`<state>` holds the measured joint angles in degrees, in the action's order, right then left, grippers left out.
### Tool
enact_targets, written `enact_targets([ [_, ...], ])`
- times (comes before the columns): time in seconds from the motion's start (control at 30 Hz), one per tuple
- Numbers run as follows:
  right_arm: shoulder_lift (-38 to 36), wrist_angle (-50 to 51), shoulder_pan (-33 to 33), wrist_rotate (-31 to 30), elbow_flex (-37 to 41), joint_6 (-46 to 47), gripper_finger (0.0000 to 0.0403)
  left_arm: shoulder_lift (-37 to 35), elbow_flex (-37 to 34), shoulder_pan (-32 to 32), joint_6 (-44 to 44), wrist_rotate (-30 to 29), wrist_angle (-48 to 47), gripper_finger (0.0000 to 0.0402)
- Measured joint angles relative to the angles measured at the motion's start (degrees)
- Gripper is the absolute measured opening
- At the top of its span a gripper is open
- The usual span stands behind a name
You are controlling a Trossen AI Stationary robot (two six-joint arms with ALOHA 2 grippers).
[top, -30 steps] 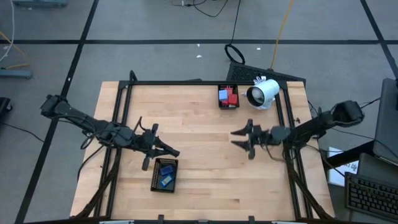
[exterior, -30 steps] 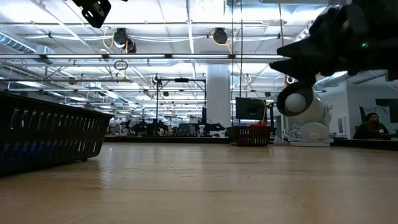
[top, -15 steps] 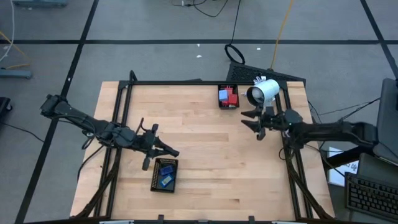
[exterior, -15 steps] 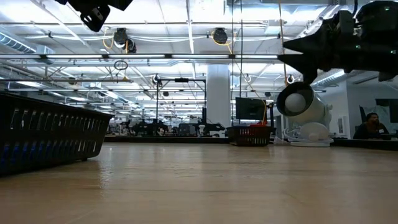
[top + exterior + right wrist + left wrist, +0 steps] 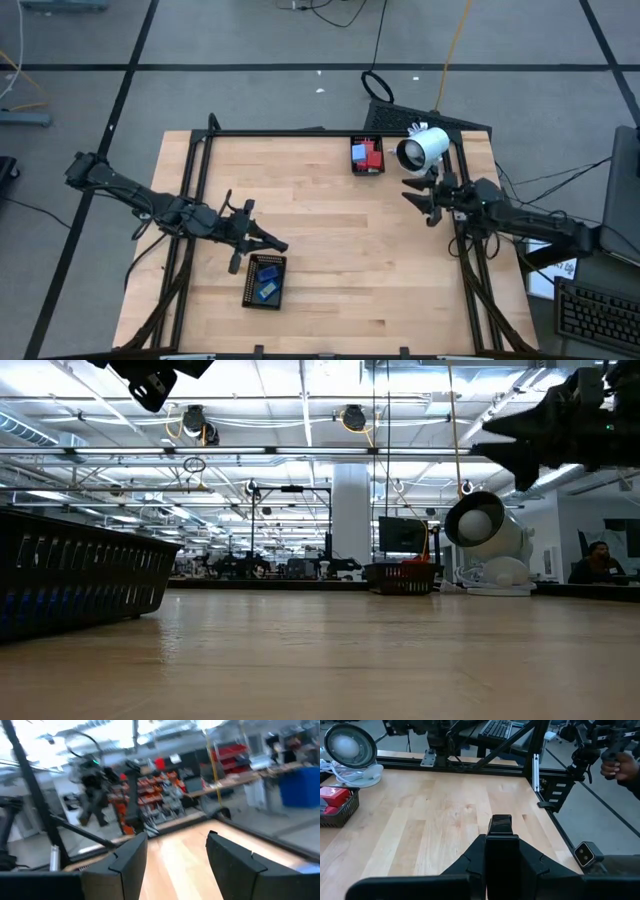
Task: Pick & Place Office items
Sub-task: Put the black digital clock into the bottom black basket
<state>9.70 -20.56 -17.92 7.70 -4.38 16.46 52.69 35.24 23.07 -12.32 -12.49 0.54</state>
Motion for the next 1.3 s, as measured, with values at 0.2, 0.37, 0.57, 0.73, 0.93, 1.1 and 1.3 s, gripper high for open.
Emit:
enact_targets([
  [0.2, -4.68, 10.14, 2.12, -3.19, 0.03, 1.51, 0.0196, 0.00, 0.00, 0.00, -0.20, 0.00, 0.02, 0.0054],
  [0.37, -4.50, 5.66, 8.74, -5.15, 1.42, 0.22, 0.0196, 0.00, 0.00, 0.00, -0.24, -0.02, 0.04, 0.0060],
  [0.57, -4.37, 5.24, 17.54, -14.86, 3.52, -1.84, 0.0196, 0.00, 0.00, 0.00, -0.28, -0.02, 0.07, 0.0054],
  [0.73, -4.49, 4.59, 22.99, -16.97, 3.52, -6.64, 0.0196, 0.00, 0.00, 0.00, -0.19, -0.04, 0.09, 0.0059],
  [0.93, -4.49, 10.24, 26.07, -23.09, 3.52, -9.07, 0.0196, 0.01, -0.02, 1.01, 1.30, 1.53, -0.77, 0.0054],
  [1.1, -4.45, 15.36, 26.68, -25.72, 3.53, -10.32, 0.0196, 0.02, -0.02, 3.03, 0.95, 1.92, -1.25, 0.0054],
  [1.3, -3.33, 15.43, 26.68, -25.54, 3.54, -9.76, 0.0196, 0.56, -0.02, 5.80, -2.77, 2.46, -4.83, 0.0055],
])
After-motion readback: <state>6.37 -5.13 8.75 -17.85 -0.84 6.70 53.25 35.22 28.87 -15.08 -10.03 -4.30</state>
